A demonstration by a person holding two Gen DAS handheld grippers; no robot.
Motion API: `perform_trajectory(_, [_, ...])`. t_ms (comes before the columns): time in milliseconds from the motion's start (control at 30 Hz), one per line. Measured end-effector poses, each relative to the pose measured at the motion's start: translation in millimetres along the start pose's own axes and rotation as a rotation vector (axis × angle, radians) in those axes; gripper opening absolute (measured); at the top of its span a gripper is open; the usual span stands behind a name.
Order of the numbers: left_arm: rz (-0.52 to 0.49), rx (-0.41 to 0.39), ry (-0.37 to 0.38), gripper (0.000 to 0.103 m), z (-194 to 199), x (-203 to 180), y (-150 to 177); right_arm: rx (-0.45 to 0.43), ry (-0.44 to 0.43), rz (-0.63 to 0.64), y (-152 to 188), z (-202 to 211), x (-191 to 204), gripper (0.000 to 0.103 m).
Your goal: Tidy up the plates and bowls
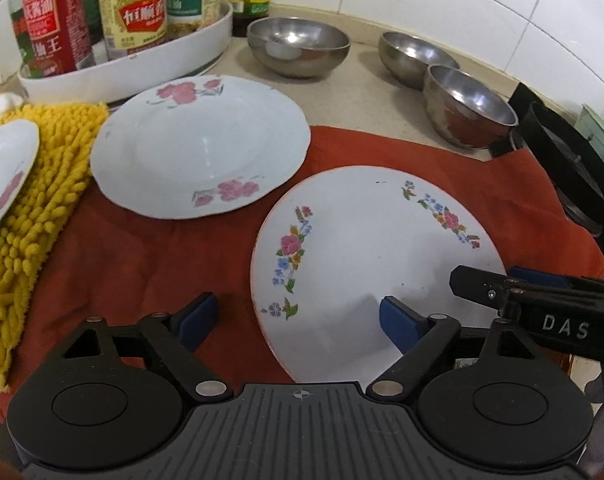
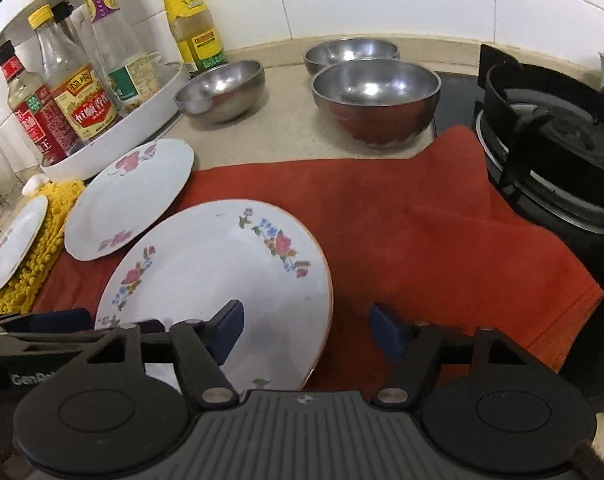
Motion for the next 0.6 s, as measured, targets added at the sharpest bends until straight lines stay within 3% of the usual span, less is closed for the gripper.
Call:
perform_trajectory(167, [-0.035,-0.016,0.055,0.081,-1,-9,-4,0.028,-0.111,-0.024,-1,2,4,0.053])
perform_trajectory(367, [-0.031,-0.001,0.091,0.084,-3,-10,-8,0.047,-0.177,-0.047,-4,1,2,0.052])
perform_trajectory(600, [-0.037,0.018,0.135,0.084,0,-19,-6,0.033,-0.184,-0.001,-5,10,1,0.052])
Point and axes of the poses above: each gripper's, at about its wrist camera, not at the fingertips, and z roughly against the way its jaws point, x to its left, y to its underside, the point moved 10 cm from there along -z, roughly the way its jaws point, and after that the axes turned 5 degrees about -z, right-handed, at the moved point
